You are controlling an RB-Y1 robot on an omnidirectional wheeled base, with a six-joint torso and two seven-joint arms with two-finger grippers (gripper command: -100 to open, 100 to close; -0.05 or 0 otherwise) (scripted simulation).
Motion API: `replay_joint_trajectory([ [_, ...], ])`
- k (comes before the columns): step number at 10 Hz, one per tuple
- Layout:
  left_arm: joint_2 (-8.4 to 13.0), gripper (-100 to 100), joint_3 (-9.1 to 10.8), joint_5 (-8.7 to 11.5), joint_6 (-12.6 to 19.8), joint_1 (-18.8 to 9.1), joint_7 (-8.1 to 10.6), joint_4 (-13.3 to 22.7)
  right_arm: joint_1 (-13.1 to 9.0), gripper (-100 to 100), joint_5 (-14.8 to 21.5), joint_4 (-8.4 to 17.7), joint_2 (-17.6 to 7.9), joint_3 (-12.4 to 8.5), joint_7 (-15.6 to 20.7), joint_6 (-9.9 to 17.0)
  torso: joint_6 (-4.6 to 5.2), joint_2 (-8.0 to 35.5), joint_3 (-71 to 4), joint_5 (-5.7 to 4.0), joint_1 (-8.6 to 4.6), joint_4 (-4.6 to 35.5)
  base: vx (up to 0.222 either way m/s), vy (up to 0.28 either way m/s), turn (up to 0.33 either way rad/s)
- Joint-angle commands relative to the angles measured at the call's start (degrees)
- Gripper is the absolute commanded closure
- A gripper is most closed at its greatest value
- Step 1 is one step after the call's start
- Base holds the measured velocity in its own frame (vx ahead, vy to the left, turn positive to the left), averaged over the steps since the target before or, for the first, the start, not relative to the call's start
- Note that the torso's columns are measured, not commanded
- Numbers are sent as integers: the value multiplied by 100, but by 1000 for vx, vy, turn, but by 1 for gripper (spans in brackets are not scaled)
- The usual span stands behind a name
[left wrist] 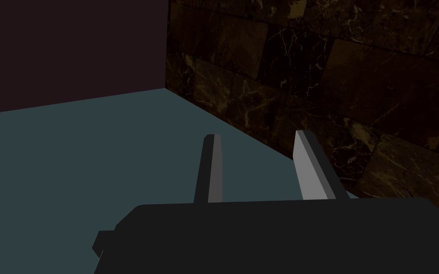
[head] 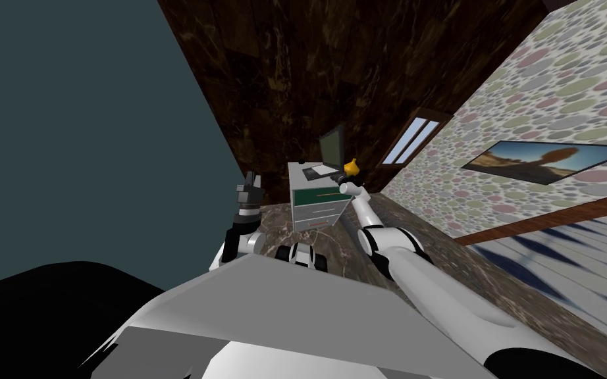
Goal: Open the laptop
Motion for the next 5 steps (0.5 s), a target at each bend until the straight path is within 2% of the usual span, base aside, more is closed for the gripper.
replay_joint_trajectory([
  [1,0,0,0,0,0,0,0,0,-267,100,-442,161,333,220,-428,210,0,8,5,0,-3,4,-41,-44,-189],
  [2,0,0,1,0,0,0,0,0,-357,100,-356,116,619,188,-626,210,-3,27,16,-4,-18,8,-54,-64,-103],
  [3,1,0,1,0,0,-1,0,0,-593,100,-510,290,624,236,-791,210,-6,28,18,-6,-19,6,-34,-43,13],
  [4,0,0,0,0,0,-1,0,0,-739,100,-625,290,624,236,-960,210,-8,20,13,0,-2,10,-17,-16,32],
  [5,0,0,0,0,0,-1,0,0,-739,100,-769,290,624,236,-1135,210,1,16,10,2,3,15,0,0,0],
])
